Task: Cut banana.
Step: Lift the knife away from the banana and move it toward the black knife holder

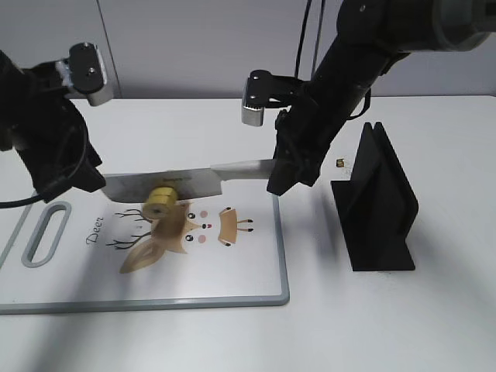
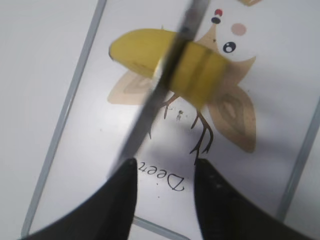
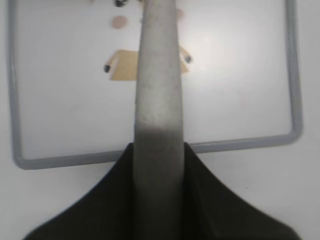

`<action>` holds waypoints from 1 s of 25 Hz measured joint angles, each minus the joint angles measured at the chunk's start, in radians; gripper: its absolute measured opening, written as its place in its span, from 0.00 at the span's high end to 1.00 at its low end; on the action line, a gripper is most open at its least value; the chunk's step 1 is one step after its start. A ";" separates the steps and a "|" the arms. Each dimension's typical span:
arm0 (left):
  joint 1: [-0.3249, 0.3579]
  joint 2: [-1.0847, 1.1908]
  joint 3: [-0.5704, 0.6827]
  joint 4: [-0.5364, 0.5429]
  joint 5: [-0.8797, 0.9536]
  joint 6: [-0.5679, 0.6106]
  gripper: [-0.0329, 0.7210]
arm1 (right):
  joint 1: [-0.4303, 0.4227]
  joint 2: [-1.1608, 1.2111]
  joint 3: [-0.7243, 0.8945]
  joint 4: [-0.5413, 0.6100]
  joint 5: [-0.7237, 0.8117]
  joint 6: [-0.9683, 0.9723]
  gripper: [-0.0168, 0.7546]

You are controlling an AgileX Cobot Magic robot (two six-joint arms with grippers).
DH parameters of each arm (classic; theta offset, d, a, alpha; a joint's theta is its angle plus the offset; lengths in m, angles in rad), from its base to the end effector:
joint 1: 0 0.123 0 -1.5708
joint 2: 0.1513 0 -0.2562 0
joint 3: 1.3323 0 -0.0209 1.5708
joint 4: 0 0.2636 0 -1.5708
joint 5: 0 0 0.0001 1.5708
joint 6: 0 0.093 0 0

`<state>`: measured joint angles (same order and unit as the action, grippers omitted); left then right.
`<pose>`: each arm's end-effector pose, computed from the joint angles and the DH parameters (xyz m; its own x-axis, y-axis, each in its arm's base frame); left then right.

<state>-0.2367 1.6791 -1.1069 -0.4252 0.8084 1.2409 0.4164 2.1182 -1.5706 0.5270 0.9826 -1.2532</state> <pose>0.3210 -0.1060 0.1820 -0.2903 0.8616 -0.4163 0.9300 0.3565 0.0894 0.3744 0.2082 0.1379 -0.1710 -0.8782 -0.4468 -0.9852 0.1493 0.0837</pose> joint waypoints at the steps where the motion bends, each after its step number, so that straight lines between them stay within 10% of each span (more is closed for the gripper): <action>1: 0.000 -0.019 0.001 -0.002 0.008 -0.003 0.42 | 0.000 0.000 0.000 0.000 -0.009 0.018 0.77; 4: 0.000 -0.091 0.002 -0.006 0.005 -0.011 0.26 | -0.006 0.000 0.000 -0.015 -0.028 0.033 0.77; 12: 0.000 -0.263 0.002 0.038 -0.012 -0.104 0.21 | -0.007 -0.067 0.000 -0.009 -0.025 0.036 0.77; 25: 0.000 -0.390 0.007 0.288 0.156 -0.637 0.23 | -0.007 -0.292 0.000 -0.003 0.096 0.222 0.77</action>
<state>-0.2367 1.2894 -1.0996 -0.1369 0.9640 0.6043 0.4097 1.8264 -1.5706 0.5237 1.0789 -1.0310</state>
